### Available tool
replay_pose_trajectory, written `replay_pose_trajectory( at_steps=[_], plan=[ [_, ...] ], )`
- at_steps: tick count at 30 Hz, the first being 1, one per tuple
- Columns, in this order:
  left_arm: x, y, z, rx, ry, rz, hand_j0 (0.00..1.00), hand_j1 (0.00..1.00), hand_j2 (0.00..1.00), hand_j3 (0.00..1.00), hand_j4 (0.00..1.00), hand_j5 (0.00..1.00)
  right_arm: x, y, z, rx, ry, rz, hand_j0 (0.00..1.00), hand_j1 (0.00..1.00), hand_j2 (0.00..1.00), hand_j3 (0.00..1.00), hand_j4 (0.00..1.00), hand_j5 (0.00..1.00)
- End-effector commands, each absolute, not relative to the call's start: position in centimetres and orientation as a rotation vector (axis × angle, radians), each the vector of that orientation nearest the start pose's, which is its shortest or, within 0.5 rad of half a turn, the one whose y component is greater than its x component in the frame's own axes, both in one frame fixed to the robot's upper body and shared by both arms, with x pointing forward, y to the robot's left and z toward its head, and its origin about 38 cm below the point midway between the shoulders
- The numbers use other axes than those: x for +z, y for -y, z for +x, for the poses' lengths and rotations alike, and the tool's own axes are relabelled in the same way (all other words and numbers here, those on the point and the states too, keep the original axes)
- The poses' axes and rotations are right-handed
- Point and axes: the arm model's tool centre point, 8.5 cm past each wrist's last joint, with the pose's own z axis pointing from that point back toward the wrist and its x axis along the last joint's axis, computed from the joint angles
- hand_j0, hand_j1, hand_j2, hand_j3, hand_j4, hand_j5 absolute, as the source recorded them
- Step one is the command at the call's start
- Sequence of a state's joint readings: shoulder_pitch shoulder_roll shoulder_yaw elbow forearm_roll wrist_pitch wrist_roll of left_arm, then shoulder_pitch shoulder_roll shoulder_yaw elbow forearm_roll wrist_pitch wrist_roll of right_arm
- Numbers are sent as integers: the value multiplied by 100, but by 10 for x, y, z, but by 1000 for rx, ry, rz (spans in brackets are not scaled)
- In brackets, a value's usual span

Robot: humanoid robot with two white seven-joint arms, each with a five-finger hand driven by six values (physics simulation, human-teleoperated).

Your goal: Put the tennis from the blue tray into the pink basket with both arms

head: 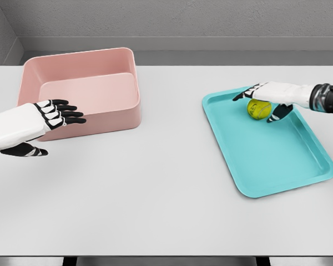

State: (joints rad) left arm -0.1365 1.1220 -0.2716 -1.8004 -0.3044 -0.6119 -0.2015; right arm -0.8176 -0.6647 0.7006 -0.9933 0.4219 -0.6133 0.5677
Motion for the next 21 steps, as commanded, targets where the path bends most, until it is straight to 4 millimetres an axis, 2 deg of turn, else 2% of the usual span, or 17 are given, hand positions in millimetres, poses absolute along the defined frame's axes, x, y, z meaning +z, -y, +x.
replay_pose_trajectory(
  at_steps=[1, 3, 15, 17, 21],
  plan=[
    [247, -349, 334, -1950, 1660, 459, 100, 100, 100, 100, 100, 100, 173, 335, 500, 1927, 1192, -370, 93, 93, 93, 93, 93, 93],
    [248, -349, 334, -1952, 1659, 460, 100, 100, 100, 100, 100, 100, 167, 339, 501, 1920, 1169, -373, 93, 93, 93, 93, 93, 93],
    [248, -349, 334, -1950, 1660, 459, 100, 100, 100, 100, 100, 100, 165, 337, 506, 1904, 1161, -371, 93, 93, 93, 93, 93, 93],
    [248, -349, 334, -1950, 1660, 459, 100, 100, 100, 100, 100, 100, 165, 337, 506, 1906, 1160, -373, 87, 87, 87, 87, 87, 87],
    [248, -349, 334, -1949, 1662, 459, 100, 100, 100, 100, 100, 100, 165, 337, 506, 1906, 1160, -373, 83, 83, 83, 83, 83, 83]
  ],
)
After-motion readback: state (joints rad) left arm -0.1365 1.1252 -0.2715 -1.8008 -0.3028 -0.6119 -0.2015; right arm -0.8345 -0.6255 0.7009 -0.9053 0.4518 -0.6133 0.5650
